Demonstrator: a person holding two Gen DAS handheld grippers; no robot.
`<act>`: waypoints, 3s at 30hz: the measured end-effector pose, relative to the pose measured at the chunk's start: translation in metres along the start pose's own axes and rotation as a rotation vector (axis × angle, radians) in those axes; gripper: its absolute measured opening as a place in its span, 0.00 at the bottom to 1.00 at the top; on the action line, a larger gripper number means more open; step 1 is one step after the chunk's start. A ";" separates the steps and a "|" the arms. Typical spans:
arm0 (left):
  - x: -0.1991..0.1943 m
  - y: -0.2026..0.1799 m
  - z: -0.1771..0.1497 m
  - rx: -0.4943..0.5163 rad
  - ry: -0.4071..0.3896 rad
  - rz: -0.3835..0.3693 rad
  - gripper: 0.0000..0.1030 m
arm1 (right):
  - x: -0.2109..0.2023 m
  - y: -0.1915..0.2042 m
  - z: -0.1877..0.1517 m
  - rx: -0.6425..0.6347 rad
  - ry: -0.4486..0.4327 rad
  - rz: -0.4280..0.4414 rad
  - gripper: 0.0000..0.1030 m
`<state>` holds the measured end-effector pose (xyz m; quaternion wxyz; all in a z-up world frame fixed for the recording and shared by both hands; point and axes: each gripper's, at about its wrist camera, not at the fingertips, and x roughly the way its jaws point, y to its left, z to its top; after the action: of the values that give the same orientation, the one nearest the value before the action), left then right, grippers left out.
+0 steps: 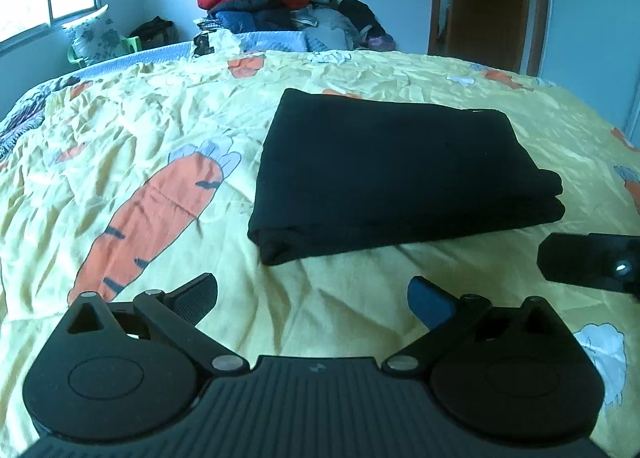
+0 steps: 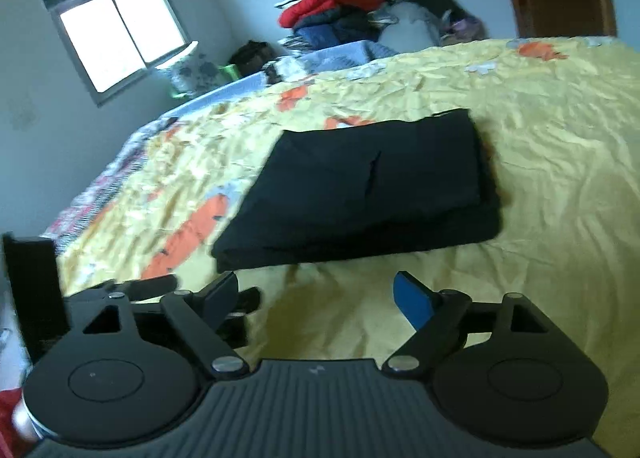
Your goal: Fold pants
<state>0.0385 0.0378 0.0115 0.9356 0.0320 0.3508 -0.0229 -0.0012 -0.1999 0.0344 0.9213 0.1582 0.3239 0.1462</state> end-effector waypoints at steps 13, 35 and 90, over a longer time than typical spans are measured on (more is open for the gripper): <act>0.006 -0.001 -0.013 0.010 -0.001 0.041 1.00 | 0.026 0.003 -0.033 -0.098 -0.034 -0.204 0.83; -0.004 0.025 0.000 -0.073 -0.111 0.044 0.99 | 0.019 -0.017 -0.029 -0.105 -0.138 -0.202 0.83; 0.057 0.029 0.054 -0.013 -0.119 -0.089 0.83 | 0.046 -0.059 0.035 -0.221 -0.167 -0.162 0.48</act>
<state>0.1187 0.0610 0.0155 0.9531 0.0088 0.2957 -0.0639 0.0655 -0.2436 0.0123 0.9655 0.0406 0.2400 0.0924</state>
